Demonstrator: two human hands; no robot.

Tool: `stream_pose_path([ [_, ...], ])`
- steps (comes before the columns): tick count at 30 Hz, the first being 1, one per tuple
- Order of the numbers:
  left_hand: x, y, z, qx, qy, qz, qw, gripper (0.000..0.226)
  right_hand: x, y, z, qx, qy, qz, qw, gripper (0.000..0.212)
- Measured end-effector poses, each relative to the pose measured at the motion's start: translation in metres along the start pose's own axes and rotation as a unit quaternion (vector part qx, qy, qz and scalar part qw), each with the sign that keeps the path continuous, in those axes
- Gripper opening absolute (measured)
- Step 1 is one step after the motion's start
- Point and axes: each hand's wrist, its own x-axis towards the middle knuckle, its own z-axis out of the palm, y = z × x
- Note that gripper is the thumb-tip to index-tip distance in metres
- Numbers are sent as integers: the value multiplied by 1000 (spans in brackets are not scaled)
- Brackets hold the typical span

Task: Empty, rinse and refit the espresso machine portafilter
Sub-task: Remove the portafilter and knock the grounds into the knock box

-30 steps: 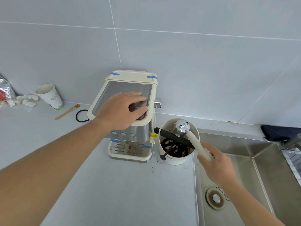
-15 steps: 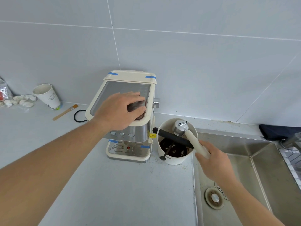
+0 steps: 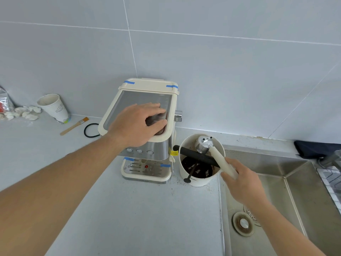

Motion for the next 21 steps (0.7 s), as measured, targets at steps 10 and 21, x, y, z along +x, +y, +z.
stream_pose_path([
  [10, 0, 0, -1, 0, 1, -2, 1000, 44, -7, 2, 5, -28, 33, -24, 999, 45],
  [21, 0, 0, -1, -1, -3, -6, 1000, 46, -10, 1, 3, 10, 29, -21, 999, 38],
])
